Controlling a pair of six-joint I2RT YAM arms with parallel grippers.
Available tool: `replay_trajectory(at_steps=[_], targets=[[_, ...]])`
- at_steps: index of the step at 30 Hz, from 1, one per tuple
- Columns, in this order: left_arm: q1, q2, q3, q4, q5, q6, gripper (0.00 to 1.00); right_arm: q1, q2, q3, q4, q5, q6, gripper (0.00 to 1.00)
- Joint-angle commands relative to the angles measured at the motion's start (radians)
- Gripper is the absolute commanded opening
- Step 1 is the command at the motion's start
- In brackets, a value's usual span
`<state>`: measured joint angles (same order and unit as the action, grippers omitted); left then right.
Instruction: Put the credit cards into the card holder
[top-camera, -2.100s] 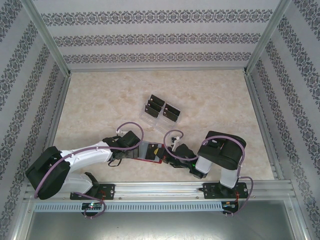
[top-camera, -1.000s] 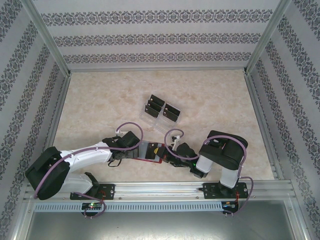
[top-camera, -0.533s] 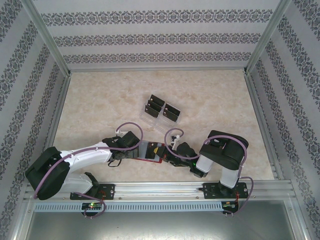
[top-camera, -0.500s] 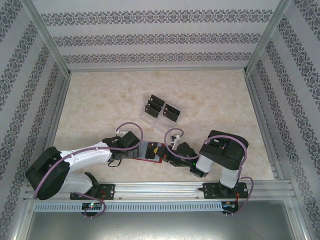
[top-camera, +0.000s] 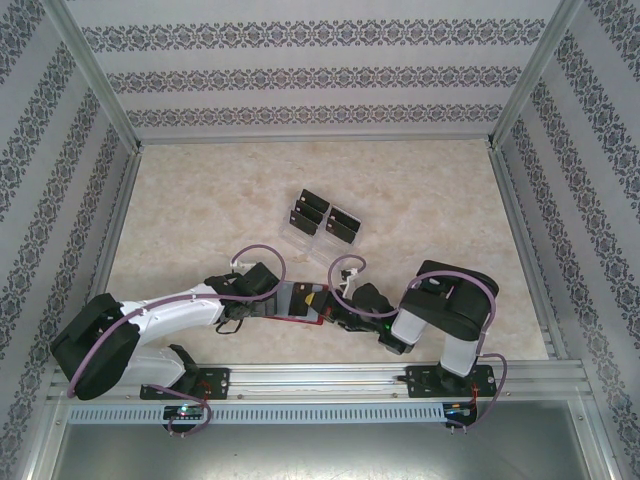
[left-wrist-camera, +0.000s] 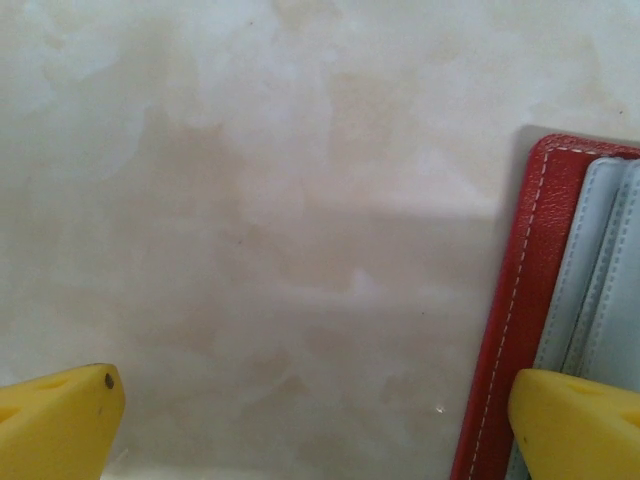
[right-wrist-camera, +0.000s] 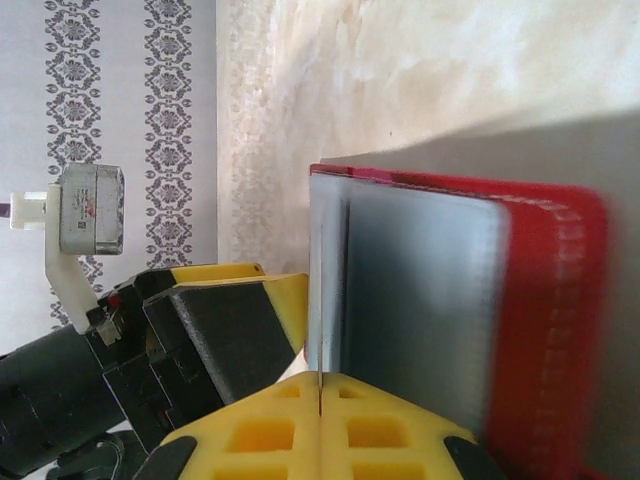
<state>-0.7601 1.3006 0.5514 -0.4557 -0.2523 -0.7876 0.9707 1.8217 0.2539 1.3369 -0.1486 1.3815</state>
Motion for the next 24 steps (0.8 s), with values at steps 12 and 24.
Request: replay_trajectory(at_steps=[12, 24], targets=[[-0.015, 0.013, -0.041, -0.052, -0.007, -0.004, 1.00, 0.000, 0.008, -0.014, 0.048, 0.011, -0.011, 0.00], [-0.015, 0.012, -0.023, -0.064, -0.015, -0.003, 1.00, 0.010, 0.036, -0.025, 0.047, 0.035, 0.024, 0.00]])
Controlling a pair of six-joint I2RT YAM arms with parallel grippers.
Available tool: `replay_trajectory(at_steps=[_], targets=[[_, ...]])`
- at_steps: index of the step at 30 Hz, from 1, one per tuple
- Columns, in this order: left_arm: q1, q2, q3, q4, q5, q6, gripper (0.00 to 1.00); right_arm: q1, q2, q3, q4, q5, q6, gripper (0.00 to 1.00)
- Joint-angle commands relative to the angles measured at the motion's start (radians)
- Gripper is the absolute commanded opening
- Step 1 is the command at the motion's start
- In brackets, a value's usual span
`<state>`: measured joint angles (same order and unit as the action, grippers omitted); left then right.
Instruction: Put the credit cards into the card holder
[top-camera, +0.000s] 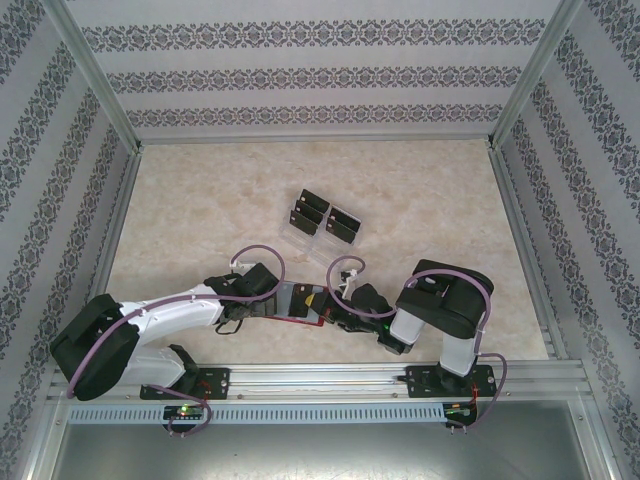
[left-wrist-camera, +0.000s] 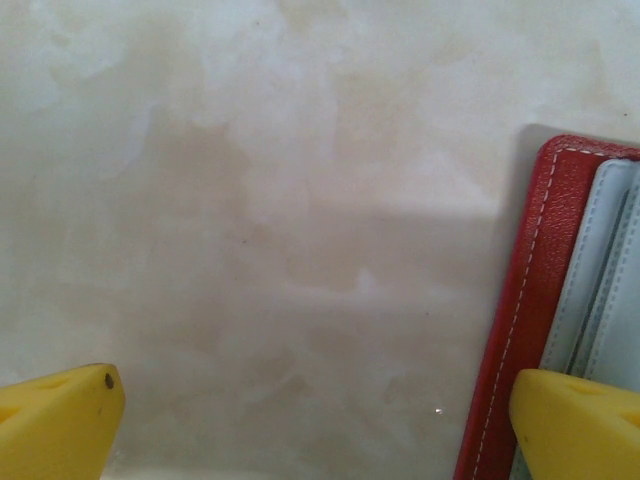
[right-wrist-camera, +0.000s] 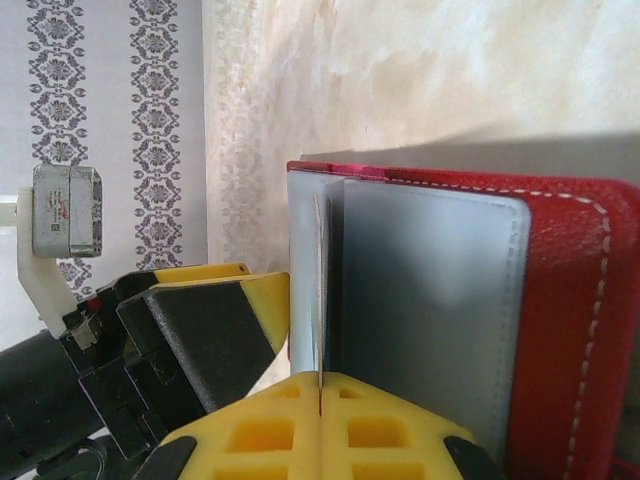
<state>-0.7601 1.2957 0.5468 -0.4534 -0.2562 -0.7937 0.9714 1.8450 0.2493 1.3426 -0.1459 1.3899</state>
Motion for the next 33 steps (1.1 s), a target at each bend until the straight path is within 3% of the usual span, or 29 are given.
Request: replay_trajectory(at_steps=[1, 7, 33], targets=[[-0.015, 0.019, -0.019, -0.066, -0.010, 0.004, 1.00, 0.012, 0.013, -0.027, 0.042, 0.041, 0.021, 0.00], [-0.015, 0.020, -0.020, -0.064, -0.008, 0.005, 1.00, 0.032, 0.021, -0.043, 0.042, 0.072, 0.049, 0.00], [-0.023, 0.024, -0.028, -0.057, -0.006, -0.003, 1.00, 0.016, -0.021, -0.015, 0.041, 0.003, 0.001, 0.00]])
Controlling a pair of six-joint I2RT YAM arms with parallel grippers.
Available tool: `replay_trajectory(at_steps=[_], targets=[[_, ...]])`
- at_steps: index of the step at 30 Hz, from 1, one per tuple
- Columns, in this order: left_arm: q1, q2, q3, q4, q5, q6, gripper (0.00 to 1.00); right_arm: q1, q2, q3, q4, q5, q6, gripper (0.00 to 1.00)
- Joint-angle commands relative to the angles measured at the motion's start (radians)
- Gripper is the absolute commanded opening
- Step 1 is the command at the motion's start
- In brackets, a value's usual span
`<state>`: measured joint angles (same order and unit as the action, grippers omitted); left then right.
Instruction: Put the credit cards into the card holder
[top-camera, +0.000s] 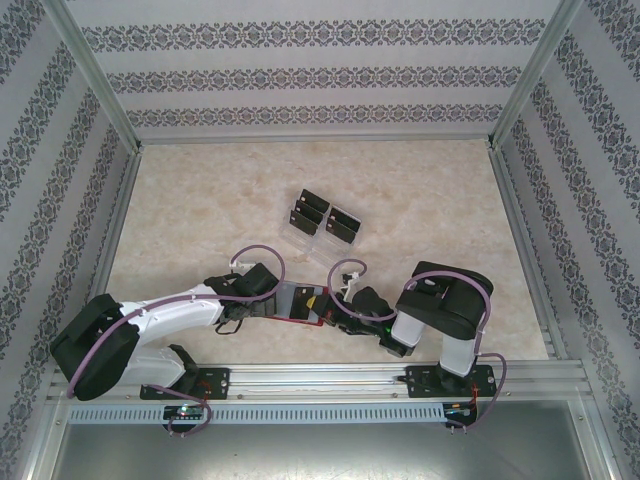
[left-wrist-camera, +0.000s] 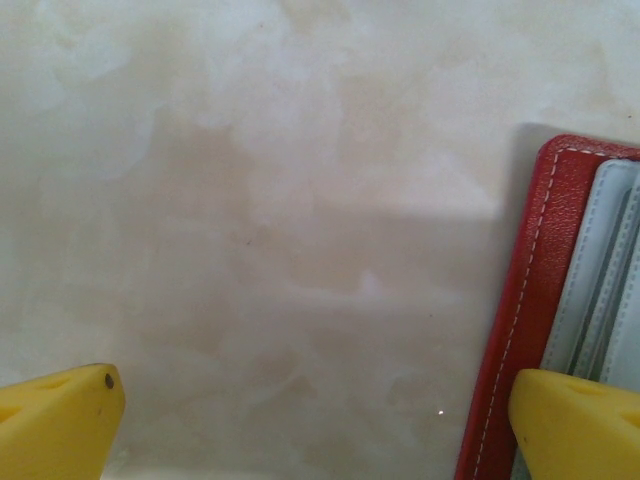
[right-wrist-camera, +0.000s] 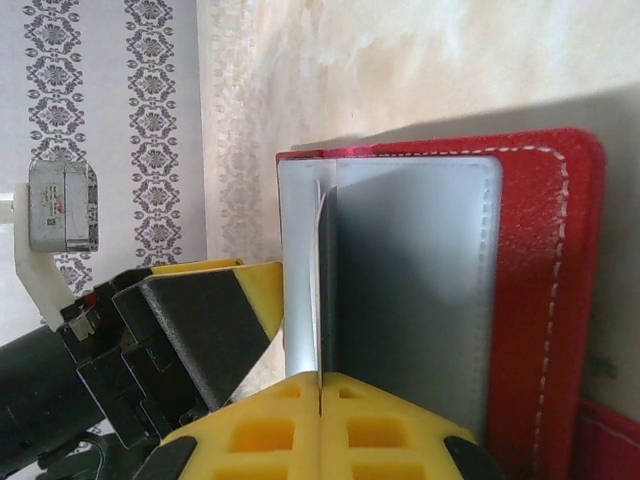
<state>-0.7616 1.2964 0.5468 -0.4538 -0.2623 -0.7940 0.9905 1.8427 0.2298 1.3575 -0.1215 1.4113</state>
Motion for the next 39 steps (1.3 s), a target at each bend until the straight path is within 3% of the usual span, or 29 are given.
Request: replay_trajectory(at_steps=[1, 20, 39], targets=[[-0.022, 0.024, -0.027, -0.057, 0.000, -0.002, 1.00, -0.005, -0.017, 0.006, 0.028, -0.023, -0.020, 0.00], [-0.031, 0.035, -0.022, -0.057, -0.002, -0.007, 1.00, -0.053, 0.043, 0.062, 0.028, -0.139, -0.023, 0.00], [-0.035, 0.042, -0.016, -0.057, -0.005, -0.008, 1.00, -0.011, 0.038, -0.001, 0.027, -0.025, 0.019, 0.00]])
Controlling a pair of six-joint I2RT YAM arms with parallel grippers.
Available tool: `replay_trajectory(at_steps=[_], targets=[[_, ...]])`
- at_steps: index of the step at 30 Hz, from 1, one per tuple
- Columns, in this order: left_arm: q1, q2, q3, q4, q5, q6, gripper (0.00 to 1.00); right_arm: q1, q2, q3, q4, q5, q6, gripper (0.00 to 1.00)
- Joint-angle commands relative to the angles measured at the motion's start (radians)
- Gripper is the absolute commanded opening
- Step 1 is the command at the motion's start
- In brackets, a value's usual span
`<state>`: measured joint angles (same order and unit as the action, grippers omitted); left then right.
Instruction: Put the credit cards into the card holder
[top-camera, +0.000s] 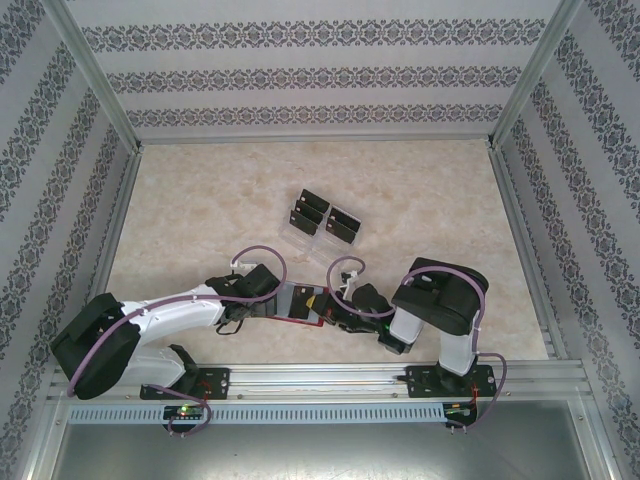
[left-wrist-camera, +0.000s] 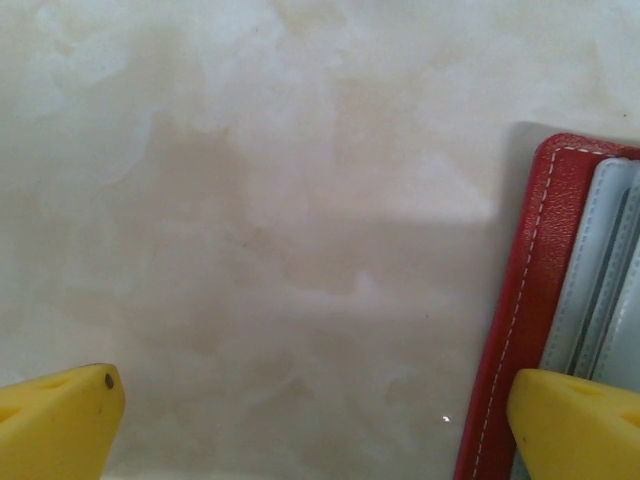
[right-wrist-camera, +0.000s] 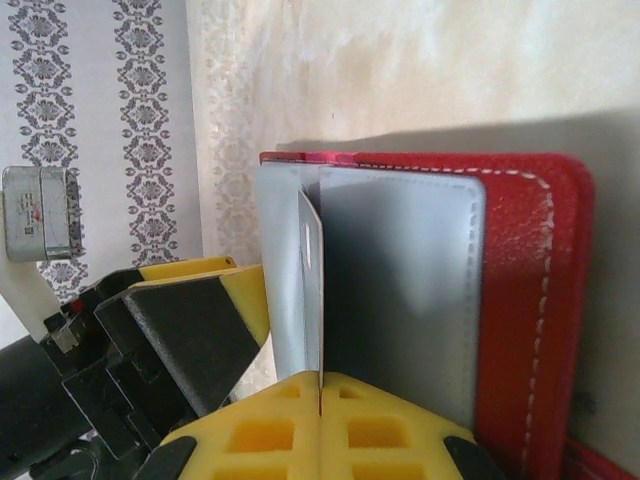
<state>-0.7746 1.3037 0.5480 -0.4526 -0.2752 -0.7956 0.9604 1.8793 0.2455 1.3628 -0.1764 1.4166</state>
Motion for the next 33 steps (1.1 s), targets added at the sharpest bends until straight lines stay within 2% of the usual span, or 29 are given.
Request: replay_trajectory(at_steps=[1, 33], targets=[[-0.023, 0.035, -0.018, -0.058, 0.008, -0.007, 1.00, 0.023, 0.005, -0.018, 0.022, 0.038, 0.018, 0.00], [-0.032, 0.031, -0.017, -0.064, -0.006, -0.011, 1.00, 0.078, 0.079, -0.022, 0.023, 0.094, 0.132, 0.00]])
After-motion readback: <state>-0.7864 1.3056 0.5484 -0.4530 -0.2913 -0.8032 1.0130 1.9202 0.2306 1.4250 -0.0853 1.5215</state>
